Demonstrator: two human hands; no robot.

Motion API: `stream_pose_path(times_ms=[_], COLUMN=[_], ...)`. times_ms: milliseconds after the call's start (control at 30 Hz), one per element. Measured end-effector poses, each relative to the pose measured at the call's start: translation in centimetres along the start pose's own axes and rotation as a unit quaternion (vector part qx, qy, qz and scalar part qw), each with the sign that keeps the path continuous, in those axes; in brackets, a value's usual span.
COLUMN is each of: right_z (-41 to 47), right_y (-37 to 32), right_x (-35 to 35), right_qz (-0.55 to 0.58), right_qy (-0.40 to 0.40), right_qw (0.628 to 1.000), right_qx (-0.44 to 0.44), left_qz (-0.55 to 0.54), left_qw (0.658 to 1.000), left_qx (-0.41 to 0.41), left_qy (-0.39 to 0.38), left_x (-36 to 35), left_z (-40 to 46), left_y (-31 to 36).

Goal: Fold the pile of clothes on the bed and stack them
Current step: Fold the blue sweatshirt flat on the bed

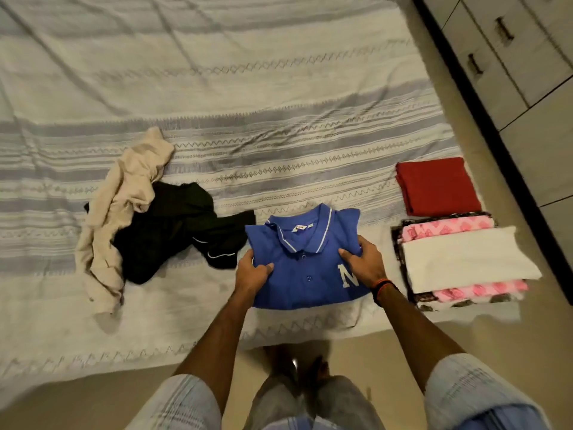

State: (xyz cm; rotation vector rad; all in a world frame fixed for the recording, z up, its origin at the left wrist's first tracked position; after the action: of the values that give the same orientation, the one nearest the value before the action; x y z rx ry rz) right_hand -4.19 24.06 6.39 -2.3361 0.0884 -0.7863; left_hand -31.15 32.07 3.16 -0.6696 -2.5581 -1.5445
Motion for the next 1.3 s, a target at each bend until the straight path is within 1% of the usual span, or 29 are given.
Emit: stream_pose_path(times_ms=[233, 400, 500, 700, 933, 1167, 1300], right_z=[-1.3, 0.8, 3.4, 10.1, 17.4, 23.8, 27.0], right_y=[-2.2, -1.8, -1.3, -0.5, 1.3, 3.1, 4.0], right_x=[7.3, 12.4, 16.2, 23.9, 32.7, 38.1, 39.8], right_qz=[0.025, 0.047, 0.057, 0.053, 0.062, 0.075, 0.074], right_qy=[0.025, 0.038, 0.036, 0.018, 0.002, 0.017, 0.025], right_qw=[0.999, 0.998, 0.997, 0.997, 0.997, 0.997, 0.997], right_qx=[0.02, 0.025, 0.027, 0.044, 0.044, 0.017, -0.005], left_qz=[-0.021, -0.031, -0.039, -0.059, -0.053, -0.043, -0.035], left_qw=[0.999, 0.999, 0.998, 0.997, 0.997, 0.999, 0.999], left_qx=[-0.043, -0.039, -0.039, -0.044, -0.043, -0.013, -0.009], left_qy=[-0.012, -0.016, -0.015, 0.016, 0.024, 0.002, -0.005], left_x=[-2.9, -7.2, -11.3, -20.2, -30.5, -38.4, -41.3], left_z=[-1.8, -1.5, -0.5, 0.9, 3.5, 7.7, 10.1], left_y=[6.5, 10.2, 12.1, 15.8, 19.8, 21.8, 22.3])
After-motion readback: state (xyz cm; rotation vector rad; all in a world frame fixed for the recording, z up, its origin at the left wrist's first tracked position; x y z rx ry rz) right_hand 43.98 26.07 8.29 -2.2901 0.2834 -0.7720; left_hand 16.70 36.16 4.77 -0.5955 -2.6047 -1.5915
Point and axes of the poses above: each hand's wrist, its own z-axis towards the middle knuckle, its own x-axis out of the back of the hand, y = z × x, the point moved 7 cm from there along z, towards the middle knuckle, and after that the axes turned 12 degrees about -x, right-handed, at the moved point
